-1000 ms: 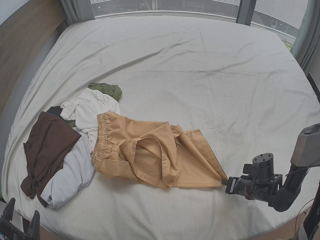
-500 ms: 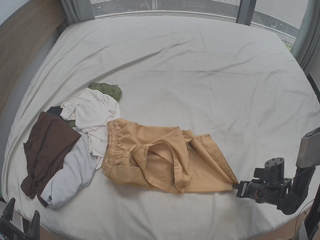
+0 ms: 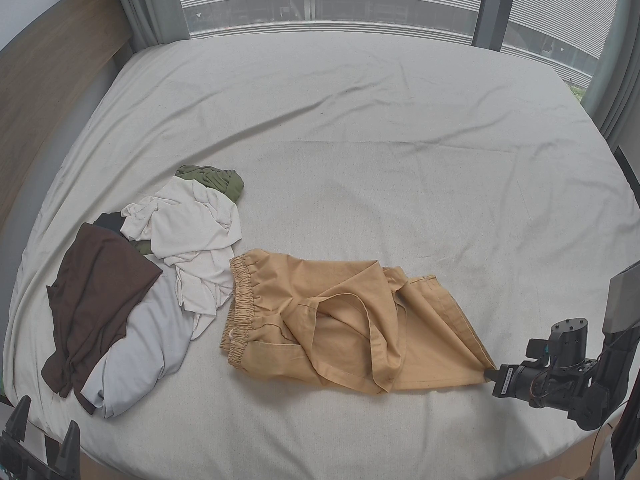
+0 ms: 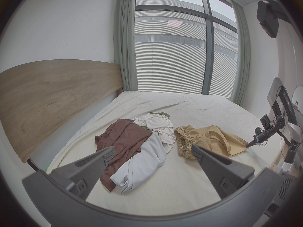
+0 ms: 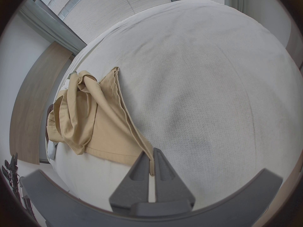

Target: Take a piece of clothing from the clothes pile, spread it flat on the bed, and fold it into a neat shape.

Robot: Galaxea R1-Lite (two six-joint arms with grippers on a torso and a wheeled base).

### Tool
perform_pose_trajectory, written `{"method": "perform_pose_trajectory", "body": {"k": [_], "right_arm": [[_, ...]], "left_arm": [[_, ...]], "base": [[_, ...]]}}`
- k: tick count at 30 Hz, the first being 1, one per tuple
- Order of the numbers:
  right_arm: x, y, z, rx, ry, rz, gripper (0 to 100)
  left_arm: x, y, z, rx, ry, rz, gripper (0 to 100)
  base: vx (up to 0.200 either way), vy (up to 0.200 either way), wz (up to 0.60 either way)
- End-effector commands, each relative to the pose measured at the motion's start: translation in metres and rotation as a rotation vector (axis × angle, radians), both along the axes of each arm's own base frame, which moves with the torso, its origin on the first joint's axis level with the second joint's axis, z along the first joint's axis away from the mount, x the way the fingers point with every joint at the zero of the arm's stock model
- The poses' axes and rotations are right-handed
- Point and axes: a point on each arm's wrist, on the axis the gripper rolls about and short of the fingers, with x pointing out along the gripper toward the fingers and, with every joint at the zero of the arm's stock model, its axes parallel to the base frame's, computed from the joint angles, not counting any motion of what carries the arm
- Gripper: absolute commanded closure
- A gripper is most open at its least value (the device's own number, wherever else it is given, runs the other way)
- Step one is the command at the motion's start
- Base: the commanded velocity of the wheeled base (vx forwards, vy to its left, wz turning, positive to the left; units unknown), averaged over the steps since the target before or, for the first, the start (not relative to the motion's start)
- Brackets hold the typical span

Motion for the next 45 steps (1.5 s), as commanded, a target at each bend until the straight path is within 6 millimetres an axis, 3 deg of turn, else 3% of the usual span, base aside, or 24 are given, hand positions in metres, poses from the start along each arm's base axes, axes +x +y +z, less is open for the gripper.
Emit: {"method": "perform_pose_trajectory", "body": {"k": [1,25,26,30,34,45], "right_arm": [[-0.004,-0.003,-0.003,-0.005,0.03,-0.007,100],[-0.005,-0.002,-0.004,-0.007,0.036,-0.003,100],[-0.005,-0.002,-0.004,-0.007,0.036,-0.003,0],[-0.003,-0.001,0.0,0.006,0.001,-0.001,0],[0.001,0.001,0.016,0.036,-0.123,-0.006,0],[0.018,0.012,0.129,0.202,-0.713,0.148,0]], "left_arm": [[0.0,0.0,-0.005,-0.002,0.001,0.0,0],[0.0,0.0,-0.005,-0.003,0.001,0.0,0],[0.0,0.0,-0.005,-0.003,0.001,0.0,0],[0.0,0.0,-0.005,0.0,0.001,0.0,0],[0.0,0.0,-0.005,0.017,0.003,-0.009,0],[0.0,-0.001,-0.005,0.029,0.002,-0.026,0]], "base": [[0.0,0.0,0.0],[0.0,0.0,0.0],[0.0,0.0,0.0],[0.0,0.0,0.0],[0.0,0.0,0.0],[0.0,0.0,0.0]]}}
